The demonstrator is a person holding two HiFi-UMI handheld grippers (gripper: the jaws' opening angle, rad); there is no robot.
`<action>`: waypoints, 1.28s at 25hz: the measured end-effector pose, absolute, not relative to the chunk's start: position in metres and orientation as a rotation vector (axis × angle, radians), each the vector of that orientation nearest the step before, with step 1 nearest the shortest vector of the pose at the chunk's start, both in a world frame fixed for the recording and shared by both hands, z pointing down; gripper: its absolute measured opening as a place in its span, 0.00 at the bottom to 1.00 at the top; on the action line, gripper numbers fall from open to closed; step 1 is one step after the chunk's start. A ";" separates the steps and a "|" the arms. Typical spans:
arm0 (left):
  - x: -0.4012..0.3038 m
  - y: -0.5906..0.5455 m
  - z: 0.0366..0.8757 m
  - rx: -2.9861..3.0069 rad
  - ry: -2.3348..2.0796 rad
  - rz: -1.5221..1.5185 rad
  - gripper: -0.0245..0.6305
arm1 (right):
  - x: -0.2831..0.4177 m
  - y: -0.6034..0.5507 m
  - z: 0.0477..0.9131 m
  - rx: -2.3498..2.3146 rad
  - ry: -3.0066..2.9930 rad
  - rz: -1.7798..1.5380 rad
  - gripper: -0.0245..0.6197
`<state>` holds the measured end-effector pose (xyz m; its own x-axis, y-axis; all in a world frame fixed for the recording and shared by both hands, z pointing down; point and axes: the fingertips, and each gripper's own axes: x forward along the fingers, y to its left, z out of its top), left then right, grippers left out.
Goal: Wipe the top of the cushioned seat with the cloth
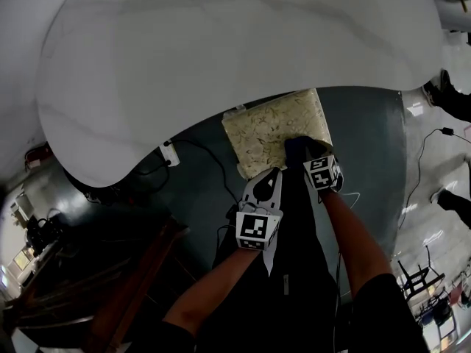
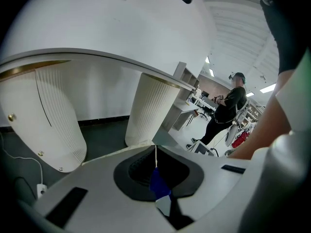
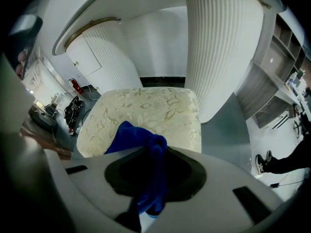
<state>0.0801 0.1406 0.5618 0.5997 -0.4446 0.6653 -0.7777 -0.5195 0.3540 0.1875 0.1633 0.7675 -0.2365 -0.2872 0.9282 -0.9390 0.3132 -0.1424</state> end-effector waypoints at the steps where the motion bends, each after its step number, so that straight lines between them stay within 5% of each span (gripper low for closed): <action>1: 0.082 0.141 0.562 2.184 -0.957 0.685 0.07 | 0.191 0.163 0.767 1.116 -1.716 0.956 0.19; 32: 0.130 0.118 0.554 2.194 -0.925 0.648 0.07 | 0.279 0.135 0.758 1.237 -1.679 0.999 0.19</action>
<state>0.1305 0.1181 0.5544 0.6267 -0.4301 0.6498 -0.7577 -0.5309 0.3794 0.2792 0.1347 0.7576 -0.1962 -0.3322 0.9226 -0.9692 0.2084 -0.1310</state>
